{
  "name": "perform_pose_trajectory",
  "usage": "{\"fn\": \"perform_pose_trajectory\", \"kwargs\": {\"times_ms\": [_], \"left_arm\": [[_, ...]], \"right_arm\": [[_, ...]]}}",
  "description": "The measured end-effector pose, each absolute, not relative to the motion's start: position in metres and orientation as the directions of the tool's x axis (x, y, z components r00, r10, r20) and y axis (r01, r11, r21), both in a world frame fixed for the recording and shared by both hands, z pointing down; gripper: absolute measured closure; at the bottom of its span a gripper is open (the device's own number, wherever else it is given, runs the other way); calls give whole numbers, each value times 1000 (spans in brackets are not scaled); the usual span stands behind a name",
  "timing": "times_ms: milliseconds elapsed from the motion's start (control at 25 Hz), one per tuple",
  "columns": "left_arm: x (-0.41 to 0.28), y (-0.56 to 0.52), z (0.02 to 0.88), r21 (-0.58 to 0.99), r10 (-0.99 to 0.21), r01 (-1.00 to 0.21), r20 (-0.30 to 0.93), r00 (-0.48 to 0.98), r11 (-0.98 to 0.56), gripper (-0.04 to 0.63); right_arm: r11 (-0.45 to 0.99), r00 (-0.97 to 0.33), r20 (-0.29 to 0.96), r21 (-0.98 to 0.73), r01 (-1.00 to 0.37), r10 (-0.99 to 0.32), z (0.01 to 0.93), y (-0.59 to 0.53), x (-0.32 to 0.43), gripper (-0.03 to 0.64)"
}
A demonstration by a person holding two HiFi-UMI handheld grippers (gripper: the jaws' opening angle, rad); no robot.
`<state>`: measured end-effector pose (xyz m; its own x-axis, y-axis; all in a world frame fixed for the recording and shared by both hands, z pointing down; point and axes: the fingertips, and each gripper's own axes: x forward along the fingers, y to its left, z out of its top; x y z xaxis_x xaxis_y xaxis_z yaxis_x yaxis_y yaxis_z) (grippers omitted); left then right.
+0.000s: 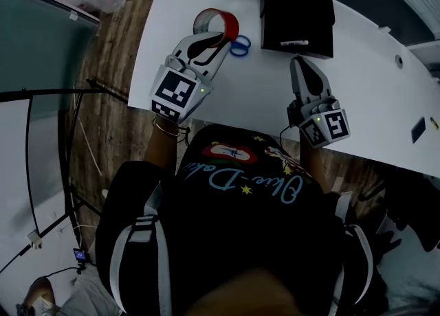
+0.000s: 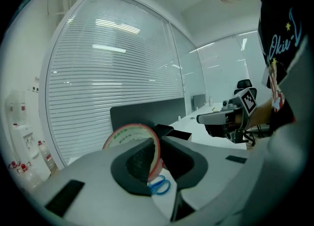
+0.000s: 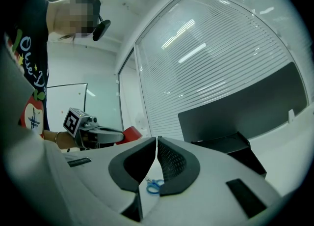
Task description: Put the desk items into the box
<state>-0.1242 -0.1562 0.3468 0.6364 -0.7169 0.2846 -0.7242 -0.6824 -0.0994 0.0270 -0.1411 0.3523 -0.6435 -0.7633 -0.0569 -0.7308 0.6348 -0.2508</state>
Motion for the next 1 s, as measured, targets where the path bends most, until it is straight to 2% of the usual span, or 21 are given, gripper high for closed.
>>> {"fn": "perform_pose_trajectory", "kwargs": {"times_ms": [1000], "left_arm": [[-4,-146,361,-120,-703,-704,292,649,-700,525]], "right_arm": [[633,-637,-70,-234,-738,-768,357,-115,138,592]]}}
